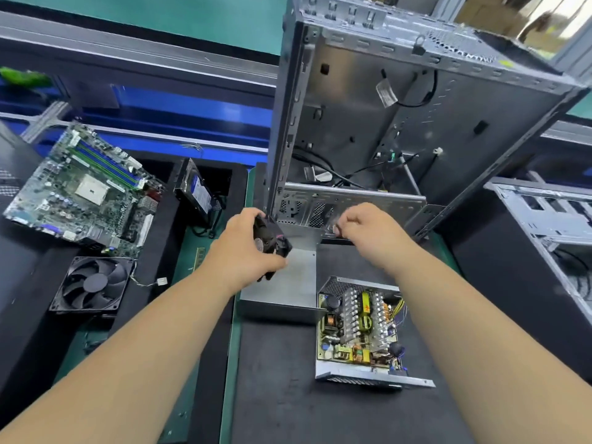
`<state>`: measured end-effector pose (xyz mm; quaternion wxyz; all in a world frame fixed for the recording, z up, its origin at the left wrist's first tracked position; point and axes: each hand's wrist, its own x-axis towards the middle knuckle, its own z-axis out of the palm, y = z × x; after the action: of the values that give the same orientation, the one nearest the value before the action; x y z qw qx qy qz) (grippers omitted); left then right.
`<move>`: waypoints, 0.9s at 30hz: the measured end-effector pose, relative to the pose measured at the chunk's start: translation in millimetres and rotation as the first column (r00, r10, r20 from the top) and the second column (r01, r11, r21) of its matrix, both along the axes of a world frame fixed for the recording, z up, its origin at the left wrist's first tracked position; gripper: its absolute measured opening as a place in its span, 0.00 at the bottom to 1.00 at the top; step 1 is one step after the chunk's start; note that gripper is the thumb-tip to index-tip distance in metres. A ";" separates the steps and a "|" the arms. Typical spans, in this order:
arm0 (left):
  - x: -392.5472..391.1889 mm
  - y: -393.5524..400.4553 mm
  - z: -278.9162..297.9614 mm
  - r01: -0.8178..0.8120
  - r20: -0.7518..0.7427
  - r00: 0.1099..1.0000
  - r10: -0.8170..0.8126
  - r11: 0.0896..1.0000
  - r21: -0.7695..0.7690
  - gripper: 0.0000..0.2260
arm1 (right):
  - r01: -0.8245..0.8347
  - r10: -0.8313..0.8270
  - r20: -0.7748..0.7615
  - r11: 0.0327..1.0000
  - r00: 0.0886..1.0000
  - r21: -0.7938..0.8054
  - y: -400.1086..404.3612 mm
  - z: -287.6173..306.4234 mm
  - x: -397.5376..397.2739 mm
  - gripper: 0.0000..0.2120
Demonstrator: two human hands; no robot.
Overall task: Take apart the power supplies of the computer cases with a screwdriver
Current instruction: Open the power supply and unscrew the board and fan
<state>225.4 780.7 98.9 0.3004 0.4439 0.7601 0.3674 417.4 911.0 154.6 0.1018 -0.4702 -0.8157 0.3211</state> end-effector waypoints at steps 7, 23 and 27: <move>12.7 16.4 -3.7 0.029 -0.568 0.808 -0.154 0.974 -0.223 0.38 | 0.162 -0.177 0.205 0.983 0.963 0.089 15.7 -44.6 45.0 0.12; 35.9 30.6 -32.7 -0.214 -0.546 0.827 -0.134 0.823 -0.526 0.38 | 0.459 -0.494 0.351 0.869 0.795 0.184 9.9 -48.8 168.2 0.08; 37.8 36.8 -31.3 -0.271 -0.533 0.844 -0.062 0.808 -0.524 0.41 | 0.425 -0.467 0.450 0.883 0.761 0.198 21.6 -62.5 188.6 0.12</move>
<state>263.2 817.5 67.5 0.1798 0.3695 0.9117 -0.0014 606.0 932.6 92.1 -0.0130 -0.7110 -0.6919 0.1245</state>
